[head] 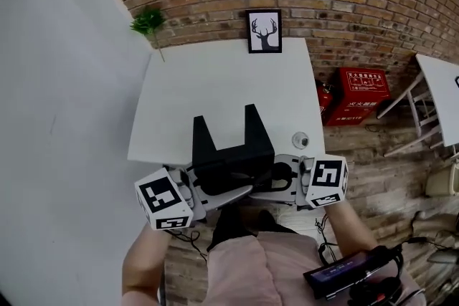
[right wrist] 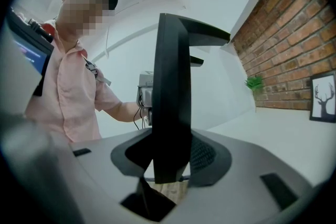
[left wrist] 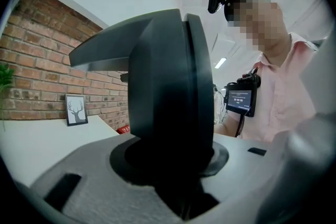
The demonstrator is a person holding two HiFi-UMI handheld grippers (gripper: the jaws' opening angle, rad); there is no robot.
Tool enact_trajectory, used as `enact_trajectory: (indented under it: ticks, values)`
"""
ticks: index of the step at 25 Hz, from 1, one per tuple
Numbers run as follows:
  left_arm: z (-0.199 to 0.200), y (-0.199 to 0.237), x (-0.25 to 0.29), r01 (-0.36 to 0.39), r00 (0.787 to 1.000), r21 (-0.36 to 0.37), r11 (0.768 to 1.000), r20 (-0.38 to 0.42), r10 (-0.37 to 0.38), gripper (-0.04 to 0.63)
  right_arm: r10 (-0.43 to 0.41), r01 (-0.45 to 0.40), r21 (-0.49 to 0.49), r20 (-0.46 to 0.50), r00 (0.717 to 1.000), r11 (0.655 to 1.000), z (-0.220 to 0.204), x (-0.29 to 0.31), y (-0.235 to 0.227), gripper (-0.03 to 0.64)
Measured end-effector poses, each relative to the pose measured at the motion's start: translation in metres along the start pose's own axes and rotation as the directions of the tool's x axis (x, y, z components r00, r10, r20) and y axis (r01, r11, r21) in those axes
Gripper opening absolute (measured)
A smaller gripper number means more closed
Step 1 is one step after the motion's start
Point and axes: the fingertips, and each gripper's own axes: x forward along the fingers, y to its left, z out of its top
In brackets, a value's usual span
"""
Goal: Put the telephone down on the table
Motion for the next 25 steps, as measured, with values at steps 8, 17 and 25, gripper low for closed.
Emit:
enact_trajectory:
  ticks: [8, 17, 25]
  values:
    - [-0.020, 0.069, -0.023, 0.049, 0.999, -0.055, 0.997, -0.015, -0.050, 0.161, -0.043, 0.043, 0.071, -0.004, 0.999, 0.997, -0.008, 0.040, -0.061, 0.167]
    - [-0.019, 0.172, -0.054, 0.152, 0.986, -0.077, 0.985, -0.050, -0.156, 0.161, -0.143, 0.142, 0.127, -0.001, 0.990, 0.982, 0.008, 0.090, -0.158, 0.167]
    - [0.023, 0.223, -0.072, 0.216, 0.975, 0.005, 0.976, -0.054, -0.215, 0.163, -0.226, 0.225, 0.064, 0.019, 0.974, 0.972, 0.054, 0.105, -0.210, 0.167]
